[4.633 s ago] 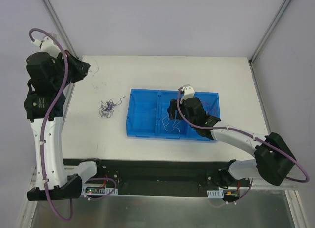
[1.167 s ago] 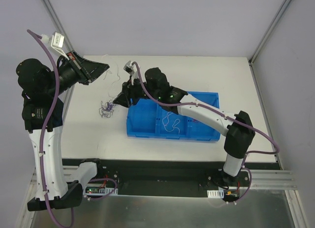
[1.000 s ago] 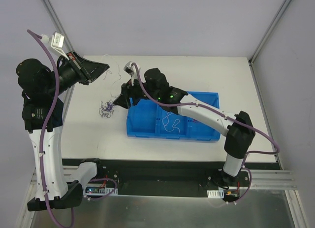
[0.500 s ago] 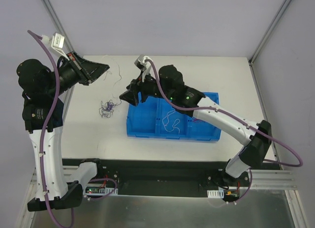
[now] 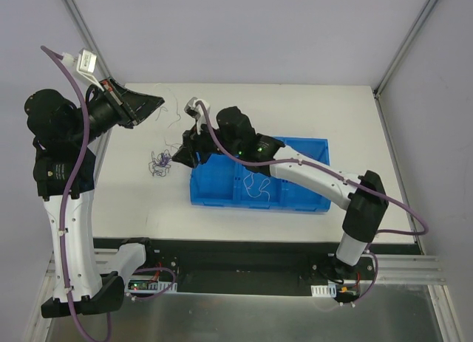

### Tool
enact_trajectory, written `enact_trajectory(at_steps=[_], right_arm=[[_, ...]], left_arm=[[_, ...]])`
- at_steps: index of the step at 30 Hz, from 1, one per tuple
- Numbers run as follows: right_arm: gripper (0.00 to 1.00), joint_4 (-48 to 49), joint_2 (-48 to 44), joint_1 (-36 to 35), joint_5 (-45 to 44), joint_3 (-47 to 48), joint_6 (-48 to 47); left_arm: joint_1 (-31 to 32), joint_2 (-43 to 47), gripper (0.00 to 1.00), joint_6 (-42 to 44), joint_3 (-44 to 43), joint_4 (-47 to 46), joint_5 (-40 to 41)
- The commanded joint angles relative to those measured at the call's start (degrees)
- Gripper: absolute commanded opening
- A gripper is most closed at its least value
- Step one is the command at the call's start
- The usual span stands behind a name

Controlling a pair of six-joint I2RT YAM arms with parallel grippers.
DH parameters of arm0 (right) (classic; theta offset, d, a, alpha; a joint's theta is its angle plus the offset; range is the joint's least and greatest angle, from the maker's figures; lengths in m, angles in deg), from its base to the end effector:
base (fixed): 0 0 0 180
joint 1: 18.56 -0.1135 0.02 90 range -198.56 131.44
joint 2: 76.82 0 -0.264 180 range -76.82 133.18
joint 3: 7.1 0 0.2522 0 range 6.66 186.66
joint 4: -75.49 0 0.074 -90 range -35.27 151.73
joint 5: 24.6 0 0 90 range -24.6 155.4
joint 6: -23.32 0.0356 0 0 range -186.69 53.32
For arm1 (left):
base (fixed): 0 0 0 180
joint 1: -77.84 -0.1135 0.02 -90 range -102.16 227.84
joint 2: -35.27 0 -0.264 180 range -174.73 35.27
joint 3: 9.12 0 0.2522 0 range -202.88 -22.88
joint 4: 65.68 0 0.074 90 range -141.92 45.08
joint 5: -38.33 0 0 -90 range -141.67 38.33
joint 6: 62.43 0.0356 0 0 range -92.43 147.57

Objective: Untangle the cables

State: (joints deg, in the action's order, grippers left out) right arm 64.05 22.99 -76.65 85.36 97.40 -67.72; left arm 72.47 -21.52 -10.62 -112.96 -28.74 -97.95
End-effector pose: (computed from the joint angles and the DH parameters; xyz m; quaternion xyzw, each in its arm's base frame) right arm 0.2133 0.3655 0.3816 -0.4634 0.5835 0.4262 0.5129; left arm 0.1461 -0.0121 0.5363 0.0607 0.6600 -0.4412 0.6050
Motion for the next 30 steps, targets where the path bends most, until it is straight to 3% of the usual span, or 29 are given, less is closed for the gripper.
enact_trajectory(at_steps=[1, 21, 24, 30], right_arm=[[0.51, 2.24, 0.64, -0.19, 0.77, 3.83, -0.02], [0.33, 3.65, -2.60, -0.45, -3.35, 0.49, -1.07], [0.27, 4.00, -3.13, -0.45, -3.27, 0.05, -1.42], [0.03, 4.00, -3.30, -0.54, -4.49, -0.39, -1.69]], left_arm=[[-0.52, 0.98, 0.00, -0.74, -1.32, -2.26, -0.74], [-0.52, 0.98, 0.00, -1.44, 0.08, -2.61, -0.83], [-0.52, 0.98, 0.00, -1.79, 0.26, -2.61, -0.83], [-0.52, 1.77, 0.00, -1.71, 0.43, -2.61, -0.22]])
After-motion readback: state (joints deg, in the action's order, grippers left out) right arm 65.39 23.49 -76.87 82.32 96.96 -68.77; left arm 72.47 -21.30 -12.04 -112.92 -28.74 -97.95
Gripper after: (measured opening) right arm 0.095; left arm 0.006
